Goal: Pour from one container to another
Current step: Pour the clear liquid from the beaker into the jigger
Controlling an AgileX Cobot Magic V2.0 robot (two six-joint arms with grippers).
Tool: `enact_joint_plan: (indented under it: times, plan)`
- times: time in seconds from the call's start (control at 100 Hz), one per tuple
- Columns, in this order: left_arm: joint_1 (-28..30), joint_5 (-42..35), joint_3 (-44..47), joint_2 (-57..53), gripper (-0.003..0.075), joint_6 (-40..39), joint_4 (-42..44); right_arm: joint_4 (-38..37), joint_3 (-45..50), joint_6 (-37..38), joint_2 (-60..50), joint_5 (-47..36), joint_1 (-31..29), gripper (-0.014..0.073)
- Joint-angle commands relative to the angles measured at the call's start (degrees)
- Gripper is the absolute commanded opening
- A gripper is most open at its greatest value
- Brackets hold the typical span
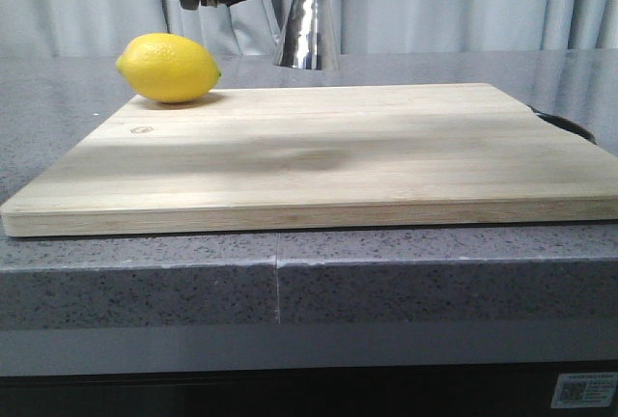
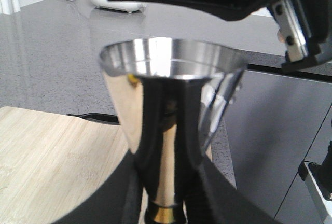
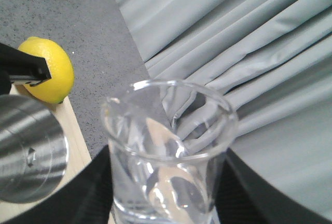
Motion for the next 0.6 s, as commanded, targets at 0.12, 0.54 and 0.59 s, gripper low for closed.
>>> enact_joint_plan:
  times: [0.12,0.54,0.59]
  plan:
    - [-0.62,6.33,-1.69,-2.9,-0.0019,-0.05,-4.02,-2.58,-2.13,-0.3,-1.15,-3.34,0.02,0.0247]
    - [-0.62,6.33,-1.69,-2.9,-0.0019,-0.05,-4.02,-4.94,-2.13,-0.3,-1.15,-3.47,0.02,0.0247]
    - [-0.62,6.33,-1.69,-2.9,-0.0019,-0.05,-4.02,-5.01,-2.13,-0.3,-1.15,-3.47,0.02,0.0247]
